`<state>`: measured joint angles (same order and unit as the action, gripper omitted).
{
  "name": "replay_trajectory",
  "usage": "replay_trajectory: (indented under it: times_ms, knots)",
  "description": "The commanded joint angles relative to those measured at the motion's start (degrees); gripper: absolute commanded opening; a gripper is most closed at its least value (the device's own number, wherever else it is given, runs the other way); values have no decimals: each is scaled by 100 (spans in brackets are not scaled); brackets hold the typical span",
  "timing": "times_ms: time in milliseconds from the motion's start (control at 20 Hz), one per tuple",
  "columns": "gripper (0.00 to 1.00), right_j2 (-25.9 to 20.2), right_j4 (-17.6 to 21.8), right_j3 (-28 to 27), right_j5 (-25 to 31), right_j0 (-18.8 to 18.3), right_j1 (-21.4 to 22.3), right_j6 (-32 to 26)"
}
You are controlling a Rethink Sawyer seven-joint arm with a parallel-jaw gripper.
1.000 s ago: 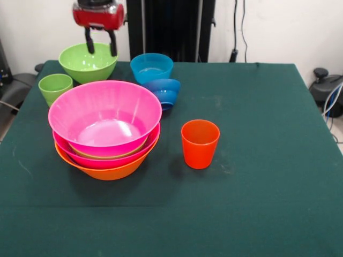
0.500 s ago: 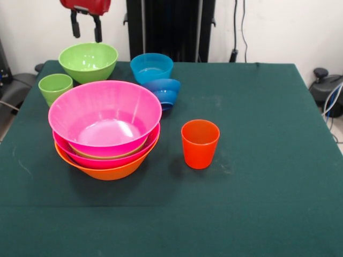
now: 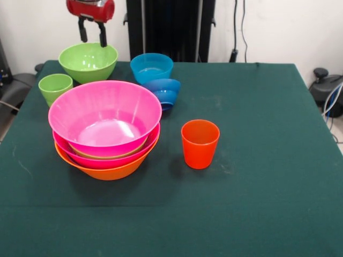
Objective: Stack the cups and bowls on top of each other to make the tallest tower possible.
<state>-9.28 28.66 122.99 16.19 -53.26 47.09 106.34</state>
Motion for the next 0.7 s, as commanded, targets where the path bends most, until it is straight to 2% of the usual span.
replay_trajectory:
  times_ms: [50,700]
  knots:
    - [100,115,-229,372,-692,163,-809,1115]
    - [100,-19,-196,-129,-970,-51,-1541,779]
